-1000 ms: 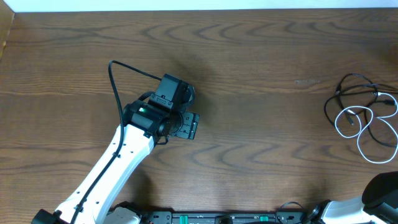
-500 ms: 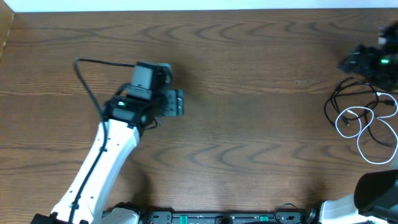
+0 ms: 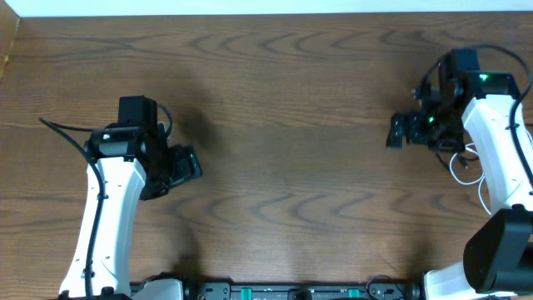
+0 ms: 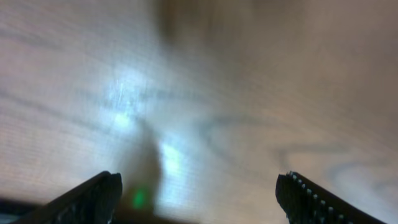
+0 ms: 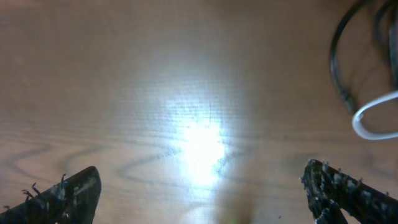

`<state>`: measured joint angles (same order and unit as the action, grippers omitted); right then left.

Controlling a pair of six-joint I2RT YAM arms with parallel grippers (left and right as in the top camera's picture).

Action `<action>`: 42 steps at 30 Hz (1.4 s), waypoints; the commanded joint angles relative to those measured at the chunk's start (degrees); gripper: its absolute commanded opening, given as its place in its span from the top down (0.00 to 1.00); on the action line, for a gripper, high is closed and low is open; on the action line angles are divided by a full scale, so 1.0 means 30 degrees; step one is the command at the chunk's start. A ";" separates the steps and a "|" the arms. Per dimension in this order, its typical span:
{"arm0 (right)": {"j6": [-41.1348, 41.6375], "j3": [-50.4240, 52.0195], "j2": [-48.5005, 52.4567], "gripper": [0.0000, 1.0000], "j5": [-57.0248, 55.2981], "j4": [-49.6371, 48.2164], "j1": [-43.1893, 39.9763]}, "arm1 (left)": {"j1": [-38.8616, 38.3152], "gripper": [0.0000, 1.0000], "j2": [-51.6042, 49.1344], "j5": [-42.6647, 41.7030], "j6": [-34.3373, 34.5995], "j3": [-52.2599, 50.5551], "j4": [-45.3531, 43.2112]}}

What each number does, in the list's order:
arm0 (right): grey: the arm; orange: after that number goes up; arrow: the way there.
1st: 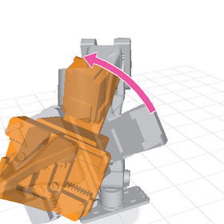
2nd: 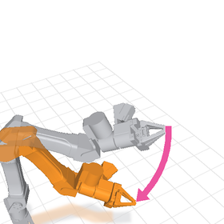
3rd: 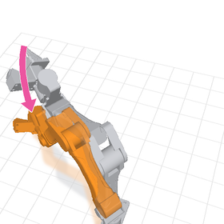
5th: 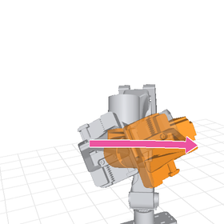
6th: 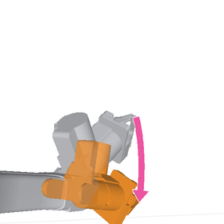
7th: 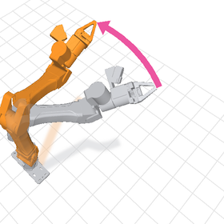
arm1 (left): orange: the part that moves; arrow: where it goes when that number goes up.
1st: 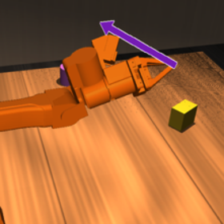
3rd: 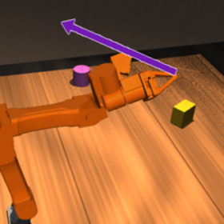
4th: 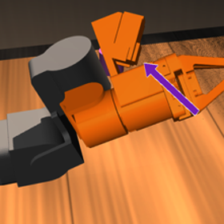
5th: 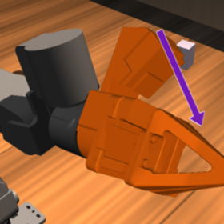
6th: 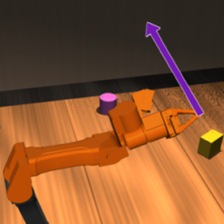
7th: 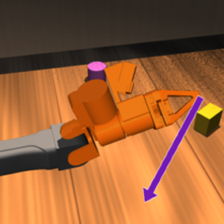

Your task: Untangle cables

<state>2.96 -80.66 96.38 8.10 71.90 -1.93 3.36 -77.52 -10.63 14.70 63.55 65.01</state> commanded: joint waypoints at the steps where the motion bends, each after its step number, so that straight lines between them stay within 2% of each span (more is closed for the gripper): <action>1: 0.0874 0.2178 -0.0962 0.01 -0.0138 -0.0087 0.0022 | 0.0109 0.16 0.0277 -0.0226 -0.1967 0.0087 0.1989; 4: 0.1202 0.4007 -0.2565 0.01 -0.0138 -0.0510 0.0022 | 0.0109 0.16 0.0998 -0.0160 -0.2339 -0.0488 0.2754; 8: 0.1581 0.6360 -0.5792 0.01 -0.0153 -0.1537 0.0022 | 0.0109 0.16 0.3264 -0.0568 -0.2339 -0.1785 0.2244; 14: 0.1778 0.9114 -1.3821 0.01 -0.0240 -0.3759 0.0036 | 0.0109 0.15 1.1329 -0.0765 -0.3111 -0.3483 -0.0969; 15: 0.1763 0.9340 -1.5227 0.01 -0.0619 -0.4153 0.0036 | 0.0109 0.02 1.3012 -0.0583 -0.3104 -0.3883 -0.1785; 17: 0.1763 0.9449 -1.7303 0.01 -0.1384 -0.4335 0.0036 | 0.0109 0.02 1.5795 -0.0597 -0.3111 -0.4146 -0.2652; 20: 0.1770 0.9449 -1.8833 0.01 -0.1443 -0.4277 0.0036 | 0.0109 0.02 1.7631 -0.0597 -0.3111 -0.4146 -0.2718; 24: 0.1770 0.9449 -1.9467 0.01 -0.1443 -0.3949 0.0036 | 0.0109 0.02 1.8600 -0.0597 -0.3111 -0.4146 -0.2703; 42: 0.1770 0.9449 -1.9409 0.01 -0.1443 -0.3876 0.0036 | 0.0109 0.02 1.8600 -0.0597 -0.3111 -0.4146 -0.2703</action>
<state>7.46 -52.73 38.22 4.23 60.23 -1.91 3.55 -22.00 -12.56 6.07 51.77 56.97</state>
